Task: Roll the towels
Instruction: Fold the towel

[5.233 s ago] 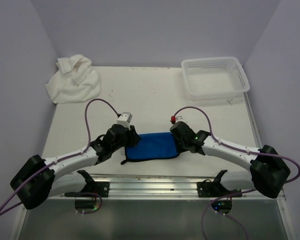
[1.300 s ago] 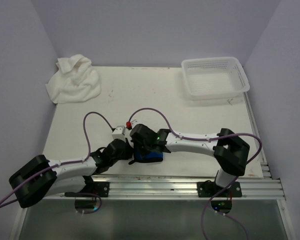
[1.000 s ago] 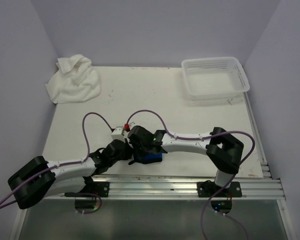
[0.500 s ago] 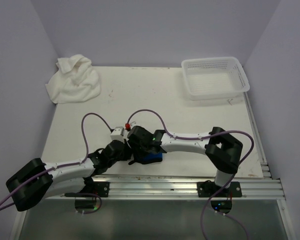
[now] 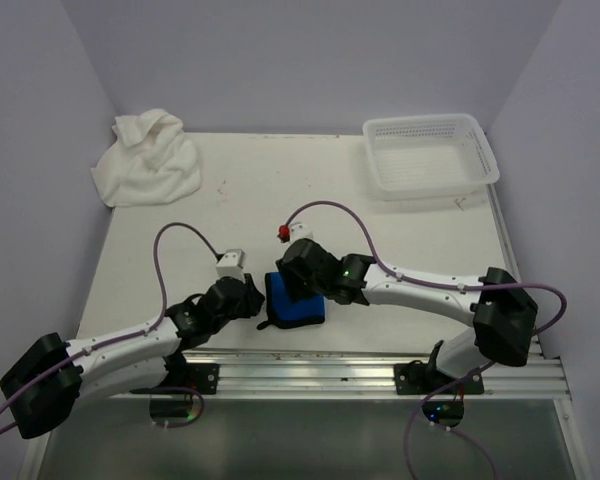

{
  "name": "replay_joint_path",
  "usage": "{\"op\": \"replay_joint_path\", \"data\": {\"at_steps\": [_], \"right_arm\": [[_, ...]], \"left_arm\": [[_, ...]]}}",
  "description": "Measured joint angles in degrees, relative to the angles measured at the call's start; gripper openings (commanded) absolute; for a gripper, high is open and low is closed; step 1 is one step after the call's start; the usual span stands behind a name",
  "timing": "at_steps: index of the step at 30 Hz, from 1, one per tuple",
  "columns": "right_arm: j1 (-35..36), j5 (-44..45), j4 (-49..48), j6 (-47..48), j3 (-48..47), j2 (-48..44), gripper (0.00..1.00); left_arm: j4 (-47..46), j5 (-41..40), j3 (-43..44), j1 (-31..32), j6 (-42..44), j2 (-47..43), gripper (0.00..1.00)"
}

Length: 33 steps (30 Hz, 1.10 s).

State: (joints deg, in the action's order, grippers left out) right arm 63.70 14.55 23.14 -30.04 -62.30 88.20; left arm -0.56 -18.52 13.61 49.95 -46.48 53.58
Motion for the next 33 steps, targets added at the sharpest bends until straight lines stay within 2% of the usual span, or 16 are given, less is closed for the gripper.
{"op": "replay_joint_path", "data": {"at_steps": [2, 6, 10, 18, 23, 33], "right_arm": [[-1.8, 0.9, 0.0, -1.1, 2.4, -2.2, 0.44], [-7.3, 0.7, -0.7, -4.1, 8.6, -6.3, 0.29], [-12.7, -0.7, -1.8, -6.0, 13.3, -8.8, 0.30], [-15.6, -3.5, -4.3, -6.4, 13.7, -8.4, 0.30], [-17.3, -5.2, -6.2, -6.3, 12.8, -4.8, 0.26], [-17.7, -7.0, -9.5, -6.2, 11.6, 2.6, 0.25]], "left_arm": [[1.3, -0.3, 2.1, 0.0, 1.1, -0.5, 0.43], [1.8, -0.5, 6.3, -0.7, 3.6, -0.2, 0.46], [1.1, -0.4, 10.2, -2.9, 6.5, 3.7, 0.47], [-0.2, 0.5, 14.2, -5.8, 9.9, 13.2, 0.43], [-1.0, 1.4, 14.3, -6.2, 10.6, 15.7, 0.40], [-2.1, 1.6, 14.3, -6.5, 11.6, 17.6, 0.40]]}}
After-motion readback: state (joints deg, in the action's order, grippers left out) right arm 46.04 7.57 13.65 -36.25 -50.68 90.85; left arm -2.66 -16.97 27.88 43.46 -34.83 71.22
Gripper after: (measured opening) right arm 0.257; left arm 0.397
